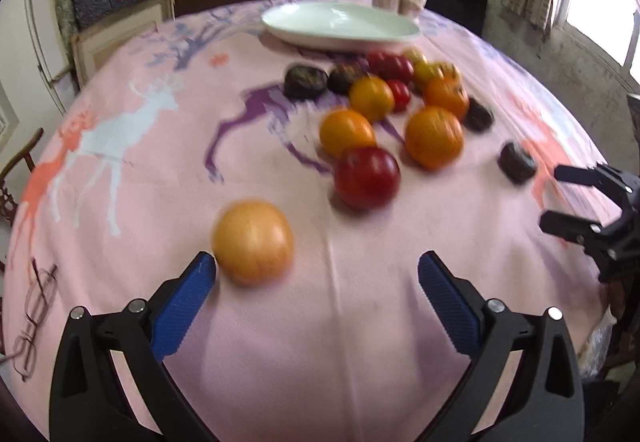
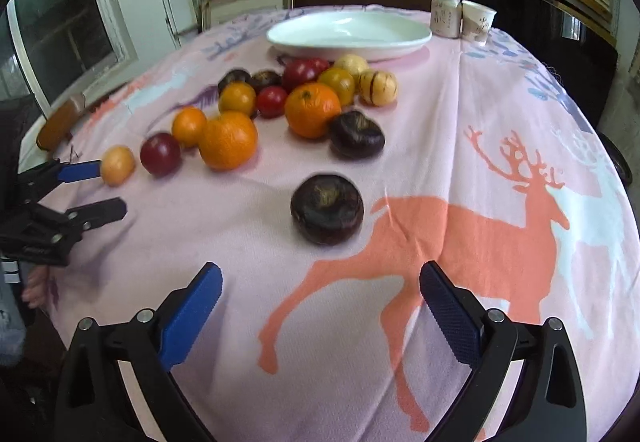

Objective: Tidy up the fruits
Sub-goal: 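Grasp the yellow grapefruit with the left tool while the right tool grasps a dark fruit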

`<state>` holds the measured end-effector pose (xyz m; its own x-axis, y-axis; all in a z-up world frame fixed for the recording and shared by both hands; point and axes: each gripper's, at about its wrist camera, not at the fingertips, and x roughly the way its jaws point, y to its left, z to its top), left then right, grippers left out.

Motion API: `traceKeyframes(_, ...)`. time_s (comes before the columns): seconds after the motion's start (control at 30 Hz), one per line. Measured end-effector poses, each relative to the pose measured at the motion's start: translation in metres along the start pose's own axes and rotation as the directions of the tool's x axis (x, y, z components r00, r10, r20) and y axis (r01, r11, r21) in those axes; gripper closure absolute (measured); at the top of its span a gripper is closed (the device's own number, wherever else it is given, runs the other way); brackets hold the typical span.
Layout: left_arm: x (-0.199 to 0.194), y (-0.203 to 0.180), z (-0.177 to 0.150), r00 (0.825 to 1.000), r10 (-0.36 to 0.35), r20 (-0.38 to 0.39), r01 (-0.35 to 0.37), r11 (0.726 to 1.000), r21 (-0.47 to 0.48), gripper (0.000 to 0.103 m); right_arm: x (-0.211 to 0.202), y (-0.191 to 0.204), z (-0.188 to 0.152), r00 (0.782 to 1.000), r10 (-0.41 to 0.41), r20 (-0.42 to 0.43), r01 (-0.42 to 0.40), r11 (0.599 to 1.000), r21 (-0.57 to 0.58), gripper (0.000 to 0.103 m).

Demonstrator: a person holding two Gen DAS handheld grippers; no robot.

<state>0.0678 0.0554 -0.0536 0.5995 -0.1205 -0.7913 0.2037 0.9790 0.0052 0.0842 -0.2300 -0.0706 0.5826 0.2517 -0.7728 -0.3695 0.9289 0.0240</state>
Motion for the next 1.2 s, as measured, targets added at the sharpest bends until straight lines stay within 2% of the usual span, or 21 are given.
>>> traceKeyframes(0.07, 0.0, -0.002, 0.013, 1.0, -0.004, 0.018, 0.004, 1.0, 0.011, 0.004, -0.002, 0.002, 0.008, 1.0, 0.023, 0.013, -0.023, 1.0, -0.005, 0.003)
traceKeyframes(0.2, 0.008, -0.018, 0.03, 0.998, -0.06, 0.025, 0.059, 0.996, 0.066, 0.004, 0.0, 0.005, 0.021, 0.999, 0.022, 0.032, -0.02, 0.999, -0.035, 0.003)
traceKeyframes(0.27, 0.014, -0.02, 0.03, 0.998, -0.058, 0.012, 0.057, 0.996, 0.062, 0.004, 0.004, 0.005, 0.023, 0.999, 0.017, 0.032, -0.016, 0.999, -0.036, 0.003)
traceKeyframes(0.33, 0.009, -0.017, 0.025, 0.998, -0.05, 0.037, 0.047, 0.997, 0.067, 0.004, 0.009, 0.004, 0.024, 0.999, 0.032, 0.026, -0.032, 0.999, -0.028, 0.004)
traceKeyframes(0.5, -0.02, 0.006, 0.01, 0.995, -0.075, 0.067, 0.072, 0.996, 0.044, 0.004, 0.018, 0.005, 0.024, 0.997, 0.077, 0.01, -0.076, 0.997, -0.022, 0.021)
traceKeyframes(0.67, -0.021, 0.024, 0.0, 0.993, -0.097, 0.061, 0.098, 0.995, -0.011, 0.004, 0.029, 0.012, 0.027, 0.997, 0.079, -0.013, -0.08, 0.995, -0.053, 0.034)
traceKeyframes(0.93, -0.005, 0.034, 0.004, 0.996, -0.091, 0.025, 0.092, 0.995, -0.048, 0.004, 0.035, 0.004, 0.027, 0.993, 0.108, -0.036, -0.108, 0.994, -0.013, 0.038)
traceKeyframes(1.07, 0.012, 0.032, 0.007, 0.995, -0.094, -0.026, 0.093, 0.994, -0.053, 0.004, 0.036, 0.003, 0.026, 0.994, 0.101, -0.041, -0.101, 0.995, -0.003, 0.042)
traceKeyframes(1.1, 0.016, 0.033, 0.006, 0.995, -0.097, -0.037, 0.095, 0.994, -0.059, 0.006, 0.037, 0.003, 0.027, 0.994, 0.099, -0.043, -0.1, 0.995, -0.004, 0.042)
traceKeyframes(1.13, 0.017, 0.034, 0.005, 0.993, -0.108, -0.041, 0.105, 0.992, -0.066, 0.021, 0.037, 0.003, 0.027, 0.994, 0.097, -0.045, -0.098, 0.995, -0.007, 0.042)
traceKeyframes(1.2, 0.016, 0.034, 0.004, 0.996, -0.086, -0.031, 0.084, 0.994, -0.067, 0.032, 0.038, 0.005, 0.027, 0.995, 0.082, -0.048, -0.083, 0.996, -0.02, 0.042)
